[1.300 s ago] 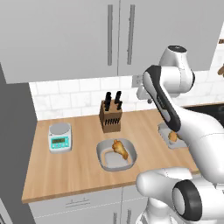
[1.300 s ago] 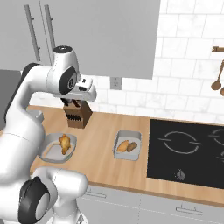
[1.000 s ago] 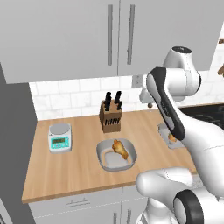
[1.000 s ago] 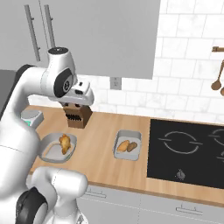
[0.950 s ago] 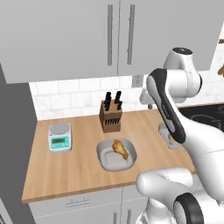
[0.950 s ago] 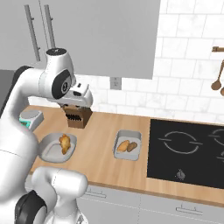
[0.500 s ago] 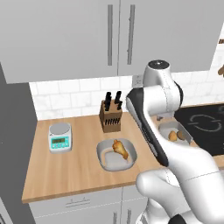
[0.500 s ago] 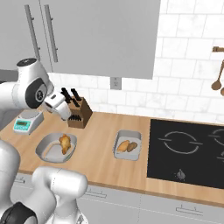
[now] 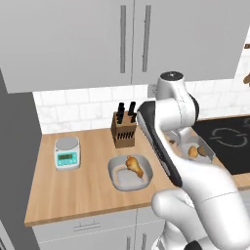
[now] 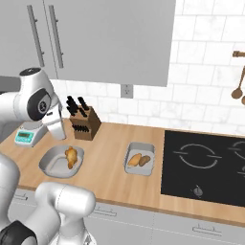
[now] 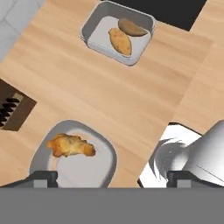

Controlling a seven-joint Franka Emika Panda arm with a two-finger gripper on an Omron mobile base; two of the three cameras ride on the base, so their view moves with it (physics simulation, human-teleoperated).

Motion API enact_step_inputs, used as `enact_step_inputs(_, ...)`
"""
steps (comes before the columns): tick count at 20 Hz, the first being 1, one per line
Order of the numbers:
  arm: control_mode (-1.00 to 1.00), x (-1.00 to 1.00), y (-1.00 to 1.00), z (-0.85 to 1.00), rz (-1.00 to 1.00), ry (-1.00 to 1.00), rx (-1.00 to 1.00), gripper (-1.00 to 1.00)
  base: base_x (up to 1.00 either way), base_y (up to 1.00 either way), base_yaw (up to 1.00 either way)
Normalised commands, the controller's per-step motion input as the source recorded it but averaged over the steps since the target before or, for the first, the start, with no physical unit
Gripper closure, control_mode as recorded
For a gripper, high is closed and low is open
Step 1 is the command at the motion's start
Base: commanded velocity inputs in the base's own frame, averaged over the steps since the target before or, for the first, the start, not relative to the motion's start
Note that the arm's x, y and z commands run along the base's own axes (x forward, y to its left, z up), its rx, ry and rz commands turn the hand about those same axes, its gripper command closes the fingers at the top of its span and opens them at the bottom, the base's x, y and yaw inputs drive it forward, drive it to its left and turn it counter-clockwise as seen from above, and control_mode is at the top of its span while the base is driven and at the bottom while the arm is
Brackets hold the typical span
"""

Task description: Take the meat container that has the chicken drumstick and place it on the second highest rack of the freezer. Then take the vegetable container that has the potato and sweet potato and place it on the highest rack of the freezer.

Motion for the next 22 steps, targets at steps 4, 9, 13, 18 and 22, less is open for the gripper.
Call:
enact_step_inputs(4,-1.00,0.00,0.16,-0.22,-0.39,0.00,0.04,-1.00,0.00,0.00,0.00)
enact_step_inputs(9,-1.00,-0.02,0.20,-0.49,-0.32,-0.02,0.06,-1.00,0.00,0.00,0.00)
enact_step_inputs(13,-1.00,-0.11,0.23,-0.68,-0.26,0.00,0.03,-1.00,0.00,0.00,0.00)
enact_step_inputs(18,-1.00,-0.01,0.26,-0.49,-0.24,0.00,0.01,-1.00,0.00,0.00,0.00)
enact_step_inputs(22,-1.00,0.00,0.32,-0.30,-0.18,0.00,0.00,-1.00,0.00,0.00,0.00)
